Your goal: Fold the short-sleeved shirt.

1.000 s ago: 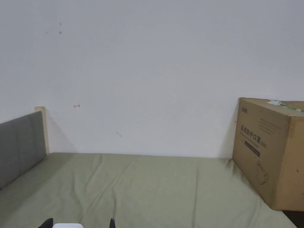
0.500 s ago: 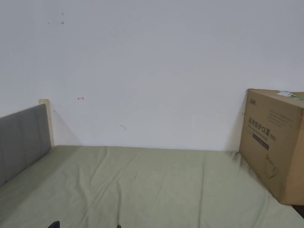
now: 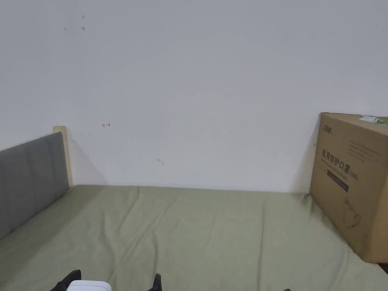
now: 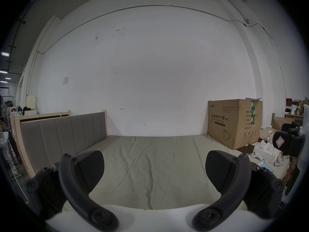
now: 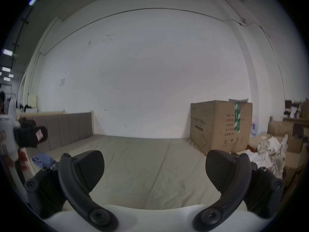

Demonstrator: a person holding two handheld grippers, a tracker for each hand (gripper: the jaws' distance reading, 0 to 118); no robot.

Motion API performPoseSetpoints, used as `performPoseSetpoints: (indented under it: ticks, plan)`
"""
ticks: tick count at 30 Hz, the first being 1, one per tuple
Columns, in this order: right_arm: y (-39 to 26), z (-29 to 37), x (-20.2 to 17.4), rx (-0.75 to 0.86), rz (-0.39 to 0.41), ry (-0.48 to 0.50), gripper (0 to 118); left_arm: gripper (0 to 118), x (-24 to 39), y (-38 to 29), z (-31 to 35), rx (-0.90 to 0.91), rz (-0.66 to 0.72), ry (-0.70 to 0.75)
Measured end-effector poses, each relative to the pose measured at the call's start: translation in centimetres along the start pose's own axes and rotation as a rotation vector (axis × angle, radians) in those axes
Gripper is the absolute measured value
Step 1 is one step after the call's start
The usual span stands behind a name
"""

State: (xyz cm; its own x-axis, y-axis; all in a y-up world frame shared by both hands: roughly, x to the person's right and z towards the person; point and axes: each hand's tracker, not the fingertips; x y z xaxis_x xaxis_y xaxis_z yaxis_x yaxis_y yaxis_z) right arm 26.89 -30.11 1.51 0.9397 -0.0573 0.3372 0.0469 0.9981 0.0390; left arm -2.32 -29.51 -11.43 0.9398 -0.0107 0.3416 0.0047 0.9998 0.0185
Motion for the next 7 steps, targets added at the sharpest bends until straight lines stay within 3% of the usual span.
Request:
performPoseSetpoints:
  ticks: [2, 7]
  plan:
    - [0.0, -0.3, 0.6, -0.022, -0.062, 0.033, 118, 118, 0.1, -0.1, -0.1, -0.009, 0.006, -0.003]
    - [-0.1, -1.1, 0.8, -0.115, -0.053, 0.009, 118, 118, 0.1, -0.3, 0.0, -0.004, 0.002, -0.005]
